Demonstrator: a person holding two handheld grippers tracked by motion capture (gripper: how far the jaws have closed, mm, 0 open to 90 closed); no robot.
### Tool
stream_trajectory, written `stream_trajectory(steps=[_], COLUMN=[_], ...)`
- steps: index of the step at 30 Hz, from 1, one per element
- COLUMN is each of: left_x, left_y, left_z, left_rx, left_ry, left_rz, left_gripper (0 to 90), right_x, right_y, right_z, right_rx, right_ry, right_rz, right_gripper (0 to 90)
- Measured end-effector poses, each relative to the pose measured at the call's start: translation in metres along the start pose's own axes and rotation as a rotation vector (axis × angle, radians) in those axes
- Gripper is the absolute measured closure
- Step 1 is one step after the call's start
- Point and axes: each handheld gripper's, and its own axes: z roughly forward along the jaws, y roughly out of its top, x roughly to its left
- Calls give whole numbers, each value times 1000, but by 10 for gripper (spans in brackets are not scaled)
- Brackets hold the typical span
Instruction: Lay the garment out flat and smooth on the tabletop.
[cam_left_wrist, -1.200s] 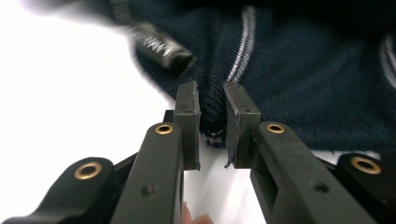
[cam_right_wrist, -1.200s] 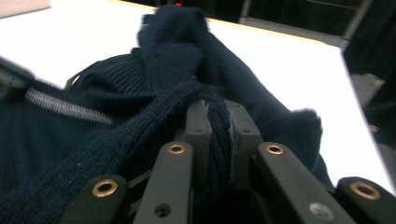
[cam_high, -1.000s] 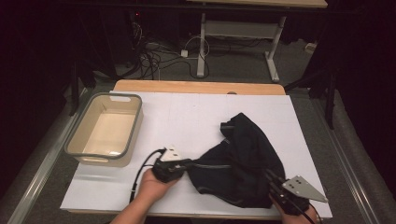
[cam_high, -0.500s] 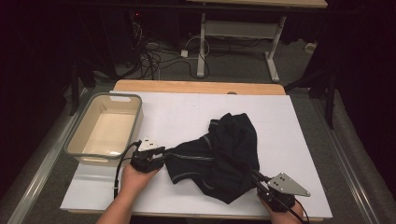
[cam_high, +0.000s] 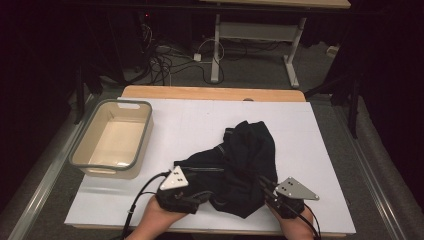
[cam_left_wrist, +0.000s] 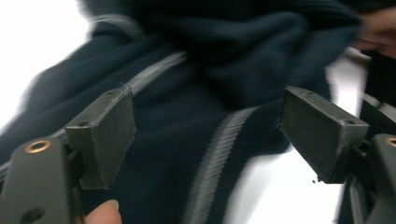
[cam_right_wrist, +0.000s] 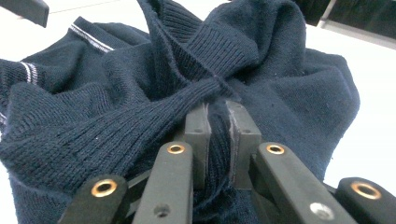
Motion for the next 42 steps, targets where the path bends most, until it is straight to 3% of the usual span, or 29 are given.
stream_trajectory(steps=[2, 5, 7, 14, 17, 21, 24, 26, 29, 31, 34, 38, 42], left_x=[-11, -18, -15, -11, -4, 16, 35, 47, 59, 59, 55, 52, 45], left_y=[0, -4, -6, -14, -21, -31, -40, -46, -53, -54, -51, -45, -35], left_z=[14, 31, 32, 14, 0, -26, -46, -57, -70, -70, -65, -65, -64], left_rx=[50, 142, 151, 154, 154, 125, 95, 80, 62, 49, 55, 12, -29], left_ry=[-31, -11, -21, -3, 32, 122, 203, 281, 330, 320, 293, 256, 169], left_rz=[48, 105, 98, 111, 102, 54, -12, -56, -112, -134, -117, -127, -123], left_gripper=[222, 475, 621, 692, 697, 707, 710, 714, 718, 714, 667, 474, 309], right_x=[0, 0, 0, -4, -10, -26, -27, -24, -24, -22, -18, -10, 2], right_y=[0, -2, -2, 1, 1, -7, -13, -17, -20, -23, -27, -29, -29], right_z=[0, -2, -3, -11, -14, -20, -25, -29, -35, -39, -39, -31, -24], right_rx=[0, 3, 4, 2, -1, 6, 23, 29, 35, 42, 60, 93, 110], right_ry=[0, -1, 0, -5, -35, -40, -28, -36, -42, -41, -31, 13, 39], right_rz=[-2, 0, -5, 6, 2, 48, 54, 48, 46, 43, 45, 31, -1], right_gripper=[816, 816, 818, 837, 841, 840, 840, 840, 840, 839, 838, 835, 830])
